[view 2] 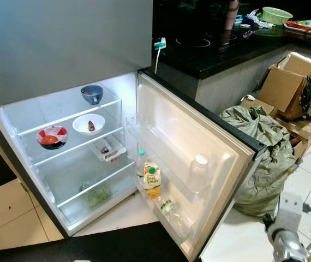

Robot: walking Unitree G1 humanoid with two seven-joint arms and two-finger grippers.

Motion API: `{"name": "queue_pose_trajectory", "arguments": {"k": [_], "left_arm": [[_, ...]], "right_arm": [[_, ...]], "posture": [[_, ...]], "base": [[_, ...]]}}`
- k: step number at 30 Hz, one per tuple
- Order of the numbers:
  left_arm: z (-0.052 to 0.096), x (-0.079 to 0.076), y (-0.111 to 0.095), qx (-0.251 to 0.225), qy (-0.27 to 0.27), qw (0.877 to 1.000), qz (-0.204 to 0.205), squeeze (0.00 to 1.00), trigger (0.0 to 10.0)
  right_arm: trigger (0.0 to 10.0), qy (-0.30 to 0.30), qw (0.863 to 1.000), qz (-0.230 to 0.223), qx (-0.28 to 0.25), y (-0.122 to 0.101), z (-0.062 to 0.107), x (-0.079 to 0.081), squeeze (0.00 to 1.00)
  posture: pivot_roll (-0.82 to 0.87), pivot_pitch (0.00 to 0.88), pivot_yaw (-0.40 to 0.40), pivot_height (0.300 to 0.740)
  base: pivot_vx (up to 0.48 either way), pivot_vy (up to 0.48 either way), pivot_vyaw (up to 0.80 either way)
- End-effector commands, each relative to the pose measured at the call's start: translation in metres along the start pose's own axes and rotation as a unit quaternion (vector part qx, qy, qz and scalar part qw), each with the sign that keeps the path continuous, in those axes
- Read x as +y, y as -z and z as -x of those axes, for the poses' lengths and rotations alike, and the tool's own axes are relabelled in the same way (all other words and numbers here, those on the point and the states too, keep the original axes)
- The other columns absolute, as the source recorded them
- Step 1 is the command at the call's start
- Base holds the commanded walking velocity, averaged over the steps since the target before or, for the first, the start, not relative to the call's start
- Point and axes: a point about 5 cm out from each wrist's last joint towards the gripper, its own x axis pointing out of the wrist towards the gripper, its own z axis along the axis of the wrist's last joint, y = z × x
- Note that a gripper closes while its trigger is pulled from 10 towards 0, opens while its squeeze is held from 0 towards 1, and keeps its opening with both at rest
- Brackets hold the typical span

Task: Restocking fridge

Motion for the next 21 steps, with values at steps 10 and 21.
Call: {"name": "queue_pose_trajectory", "arguments": {"k": [10, 21], "left_arm": [[0.001, -0.001, 0.01, 0.018, 0.001, 1.0, 0.005, 0.0, 10.0], [0.002, 0.0, 0.011, 0.019, 0.0, 1.0, 0.004, 0.0, 10.0]], "right_arm": [[10.0, -0.214, 0.972, -0.094, -0.034, -0.009, -0.002, 0.039, 0.0], [10.0, -0.643, 0.749, -0.111, 0.116, 0.033, 0.041, 0.114, 0.0]], "posture": [[-0.03, 0.0, -0.05, 0.74], [-0.03, 0.0, -0.049, 0.74]], "base": [[0.0, 0.0, 0.0], [0.0, 0.0, 0.0]]}}
